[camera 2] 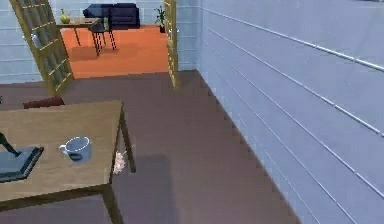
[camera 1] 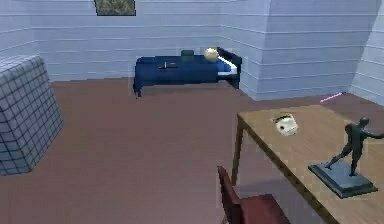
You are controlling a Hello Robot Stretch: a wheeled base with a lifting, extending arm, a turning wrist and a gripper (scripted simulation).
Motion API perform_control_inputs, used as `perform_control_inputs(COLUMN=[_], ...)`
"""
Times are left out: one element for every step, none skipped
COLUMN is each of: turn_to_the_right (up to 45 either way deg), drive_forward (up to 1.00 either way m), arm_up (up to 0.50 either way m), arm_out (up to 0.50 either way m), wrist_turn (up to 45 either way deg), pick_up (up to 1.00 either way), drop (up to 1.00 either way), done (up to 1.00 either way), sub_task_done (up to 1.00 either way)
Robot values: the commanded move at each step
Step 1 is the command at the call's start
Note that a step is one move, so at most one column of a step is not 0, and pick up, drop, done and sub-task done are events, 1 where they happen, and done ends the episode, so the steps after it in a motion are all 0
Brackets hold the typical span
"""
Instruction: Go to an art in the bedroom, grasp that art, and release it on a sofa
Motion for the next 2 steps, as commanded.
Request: perform_control_inputs(turn_to_the_right=[45.0,0.0], drive_forward=[0.00,0.40], arm_up=[0.00,0.00], arm_out=[0.00,0.00], wrist_turn=[0.0,0.0], pick_up=[0.00,0.00], drop=[0.00,0.00], done=[0.00,0.00], sub_task_done=[0.00,0.00])
